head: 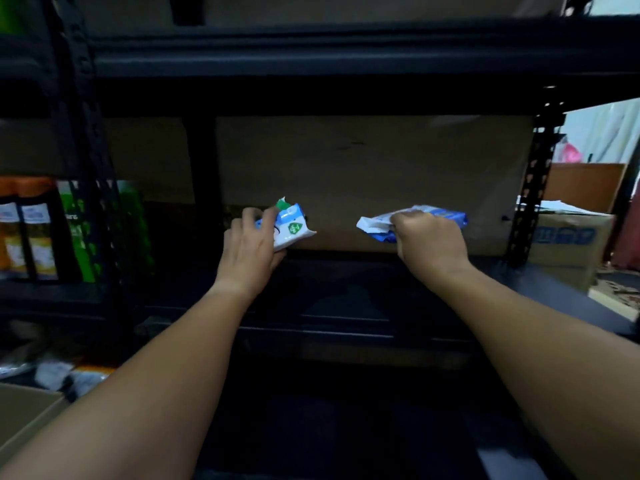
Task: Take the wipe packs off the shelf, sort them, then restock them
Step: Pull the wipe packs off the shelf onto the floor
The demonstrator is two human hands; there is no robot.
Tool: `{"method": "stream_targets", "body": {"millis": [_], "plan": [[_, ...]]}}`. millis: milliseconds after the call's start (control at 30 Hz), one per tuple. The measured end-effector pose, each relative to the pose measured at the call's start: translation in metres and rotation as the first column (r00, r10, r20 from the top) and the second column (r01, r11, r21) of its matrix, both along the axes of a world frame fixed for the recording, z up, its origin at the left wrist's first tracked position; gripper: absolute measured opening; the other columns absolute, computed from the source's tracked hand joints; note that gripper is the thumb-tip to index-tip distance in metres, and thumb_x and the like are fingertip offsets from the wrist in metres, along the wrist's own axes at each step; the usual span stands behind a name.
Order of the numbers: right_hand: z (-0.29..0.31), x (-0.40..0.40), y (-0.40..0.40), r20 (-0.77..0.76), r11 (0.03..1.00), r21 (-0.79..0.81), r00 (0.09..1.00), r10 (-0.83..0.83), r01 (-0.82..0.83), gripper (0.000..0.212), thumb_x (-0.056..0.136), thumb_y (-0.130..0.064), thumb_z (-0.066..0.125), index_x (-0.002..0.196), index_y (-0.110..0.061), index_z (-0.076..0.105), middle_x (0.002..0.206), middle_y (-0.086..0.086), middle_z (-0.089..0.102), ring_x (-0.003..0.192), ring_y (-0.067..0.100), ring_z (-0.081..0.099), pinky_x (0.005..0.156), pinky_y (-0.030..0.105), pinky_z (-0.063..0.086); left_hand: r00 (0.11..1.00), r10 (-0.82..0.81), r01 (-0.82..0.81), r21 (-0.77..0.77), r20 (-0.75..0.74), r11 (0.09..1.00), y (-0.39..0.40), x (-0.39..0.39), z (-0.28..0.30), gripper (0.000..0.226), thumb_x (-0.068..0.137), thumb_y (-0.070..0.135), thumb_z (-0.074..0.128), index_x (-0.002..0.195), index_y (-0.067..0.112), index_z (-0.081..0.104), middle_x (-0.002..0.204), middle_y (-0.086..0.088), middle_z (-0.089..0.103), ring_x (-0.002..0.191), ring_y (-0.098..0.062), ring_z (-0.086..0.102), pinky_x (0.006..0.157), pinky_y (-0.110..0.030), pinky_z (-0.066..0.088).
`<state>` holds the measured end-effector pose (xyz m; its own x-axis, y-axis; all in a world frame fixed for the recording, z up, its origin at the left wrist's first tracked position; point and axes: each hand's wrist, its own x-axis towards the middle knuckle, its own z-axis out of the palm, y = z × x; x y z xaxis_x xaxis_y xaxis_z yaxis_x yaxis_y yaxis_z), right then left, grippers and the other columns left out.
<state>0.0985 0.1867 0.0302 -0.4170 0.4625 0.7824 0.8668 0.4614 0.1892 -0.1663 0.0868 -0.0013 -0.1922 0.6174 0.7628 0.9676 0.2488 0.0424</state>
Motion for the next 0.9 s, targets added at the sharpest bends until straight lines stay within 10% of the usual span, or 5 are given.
{"method": "stream_targets", "body": {"millis": [533,733,900], "plan": [[-0.131,0.08,-0.171,-0.285,0.996,0.021,0.954,0.088,-0.086,0.016,0.071,-0.008,0.079,0.084,-0.014,0.072,0.076,0.006,0.07,0.07,0.032,0.068,0.046,0.033,0.051,0.822,-0.429,0.424,0.1,0.374,0.9,-0.134,0.161,-0.148,0.084,0.074,0.016,0.082,0.143,0.022,0.035,0.128,-0.004,0.038,0.115,-0.026,0.049,0.102,-0.047,0.044],[-0.227,0.108,-0.202,-0.154,0.953,-0.304,0.987,-0.043,-0.006,0.016,0.066,-0.006,0.077,0.071,-0.017,0.066,0.065,0.003,0.064,0.06,0.032,0.063,0.044,0.031,0.039,0.771,-0.372,0.461,-0.05,0.517,0.886,-0.161,0.198,-0.257,0.077,0.076,0.02,0.079,0.141,0.026,0.036,0.12,0.001,0.037,0.109,-0.026,0.049,0.094,-0.047,0.047],[-0.283,0.134,-0.217,-0.101,0.863,-0.493,0.977,-0.186,0.113,0.033,0.053,0.0,0.077,0.055,-0.017,0.048,0.05,-0.001,0.049,0.041,0.024,0.047,0.045,0.022,0.0,0.751,-0.273,0.488,-0.227,0.601,0.843,-0.169,0.226,-0.326,0.068,0.086,0.029,0.073,0.144,0.027,0.038,0.12,0.002,0.034,0.108,-0.023,0.046,0.091,-0.04,0.046]]}}
